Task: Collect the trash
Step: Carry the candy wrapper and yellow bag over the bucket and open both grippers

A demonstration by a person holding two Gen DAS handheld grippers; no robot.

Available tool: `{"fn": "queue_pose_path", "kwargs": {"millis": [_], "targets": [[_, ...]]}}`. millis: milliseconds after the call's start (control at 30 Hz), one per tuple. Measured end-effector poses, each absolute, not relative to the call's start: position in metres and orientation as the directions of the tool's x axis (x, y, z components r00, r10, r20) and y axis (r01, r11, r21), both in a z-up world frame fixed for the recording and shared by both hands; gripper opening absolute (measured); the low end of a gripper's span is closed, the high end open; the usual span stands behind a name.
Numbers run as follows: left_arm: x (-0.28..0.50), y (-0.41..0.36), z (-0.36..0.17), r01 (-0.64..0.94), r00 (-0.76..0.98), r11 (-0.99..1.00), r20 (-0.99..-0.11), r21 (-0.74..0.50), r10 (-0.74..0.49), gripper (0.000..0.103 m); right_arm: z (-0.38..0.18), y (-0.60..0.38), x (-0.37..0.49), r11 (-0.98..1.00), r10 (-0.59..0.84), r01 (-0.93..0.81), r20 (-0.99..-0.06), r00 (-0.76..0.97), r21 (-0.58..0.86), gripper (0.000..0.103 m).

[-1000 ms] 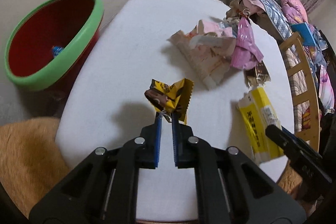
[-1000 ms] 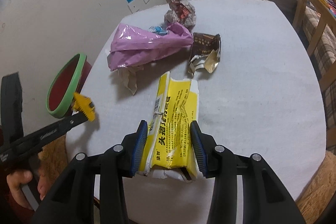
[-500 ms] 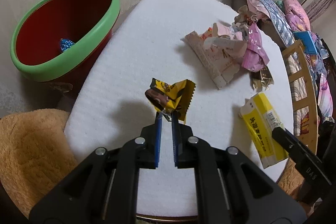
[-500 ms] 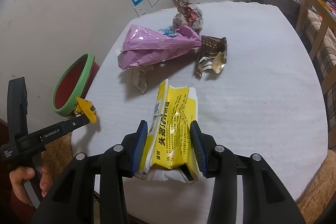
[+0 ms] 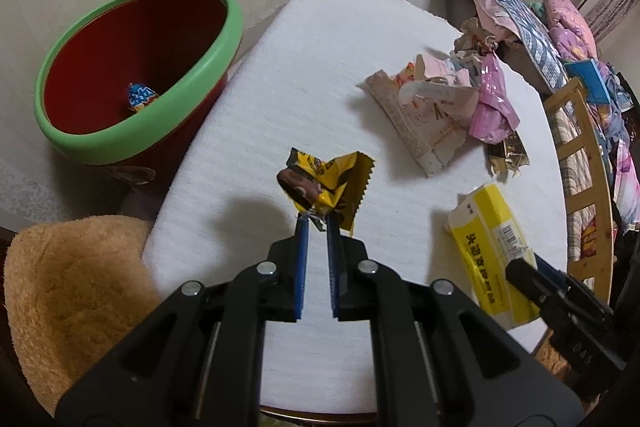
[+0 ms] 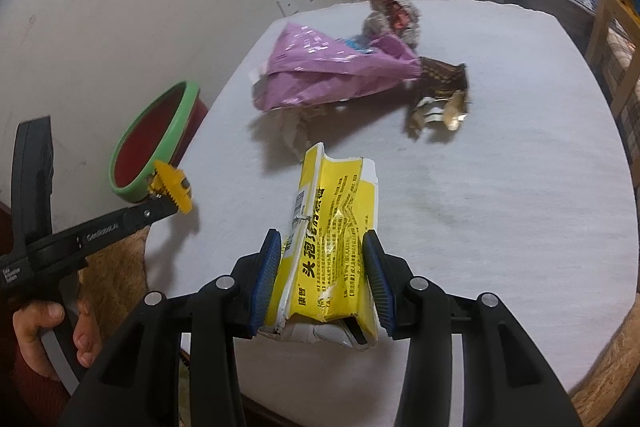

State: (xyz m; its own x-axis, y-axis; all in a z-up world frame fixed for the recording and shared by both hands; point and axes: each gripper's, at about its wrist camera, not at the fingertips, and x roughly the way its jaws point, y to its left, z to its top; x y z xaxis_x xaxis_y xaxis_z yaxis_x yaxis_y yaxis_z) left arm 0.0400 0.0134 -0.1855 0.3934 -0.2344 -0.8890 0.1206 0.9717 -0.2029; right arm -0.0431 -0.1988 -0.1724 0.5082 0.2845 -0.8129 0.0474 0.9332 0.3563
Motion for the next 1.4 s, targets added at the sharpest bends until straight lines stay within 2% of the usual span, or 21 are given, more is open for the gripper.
{"fn": "queue_pose_path", "kwargs": {"millis": [433,567,767,833,900,967,1033,1200,1300,1367,1400], "targets": [[0.041,0.044,-0.17,0.055,0.457,0.978,-0.866,-0.2,-0.203,0.009,-0.148,-0.162,-0.028,0.938,0.322,-0.067,-0.787,0.525,0.34,0.039],[0.04,0.058,-0.162,0.031,0.483,0.98,-0.855,-0.198,-0.188,0.009,-0.139,-0.156,-0.018,0.941,0.319,-0.083,-0.781,0.537,0.328,0.031],[0.04,0.074,-0.16,0.006,0.496,0.98,-0.85,-0.201,-0.177,0.009,-0.147,-0.147,-0.006,0.948,0.308,-0.084,-0.824,0.475,0.306,0.033],[0.039,0.077,-0.161,0.004,0.495,0.98,-0.851,-0.201,-0.176,0.009,-0.157,-0.146,-0.006,0.955,0.29,-0.078,-0.849,0.441,0.286,0.037],[0.038,0.08,-0.163,0.001,0.491,0.979,-0.853,-0.202,-0.177,0.009,-0.165,-0.148,-0.008,0.959,0.278,-0.07,-0.864,0.42,0.275,0.046],[0.037,0.083,-0.164,-0.002,0.489,0.979,-0.854,-0.202,-0.176,0.009,-0.168,-0.153,-0.012,0.961,0.272,-0.062,-0.872,0.406,0.27,0.059],[0.038,0.084,-0.166,-0.006,0.486,0.979,-0.856,-0.203,-0.174,0.009,-0.171,-0.158,-0.015,0.968,0.25,-0.069,-0.886,0.391,0.243,0.064],[0.039,0.085,-0.169,-0.013,0.481,0.979,-0.859,-0.206,-0.174,0.009,-0.186,-0.16,-0.029,0.969,0.245,-0.094,-0.918,0.311,0.227,0.066],[0.039,0.084,-0.17,-0.013,0.48,0.979,-0.86,-0.206,-0.174,0.009,-0.206,-0.155,-0.037,0.971,0.236,-0.104,-0.941,0.244,0.217,0.066],[0.039,0.084,-0.17,-0.011,0.48,0.979,-0.86,-0.203,-0.173,0.009,-0.216,-0.156,-0.04,0.967,0.254,-0.081,-0.941,0.222,0.242,0.043],[0.039,0.085,-0.169,-0.011,0.481,0.979,-0.86,-0.202,-0.172,0.009,-0.216,-0.157,-0.04,0.967,0.256,-0.07,-0.94,0.224,0.247,0.043]]}}
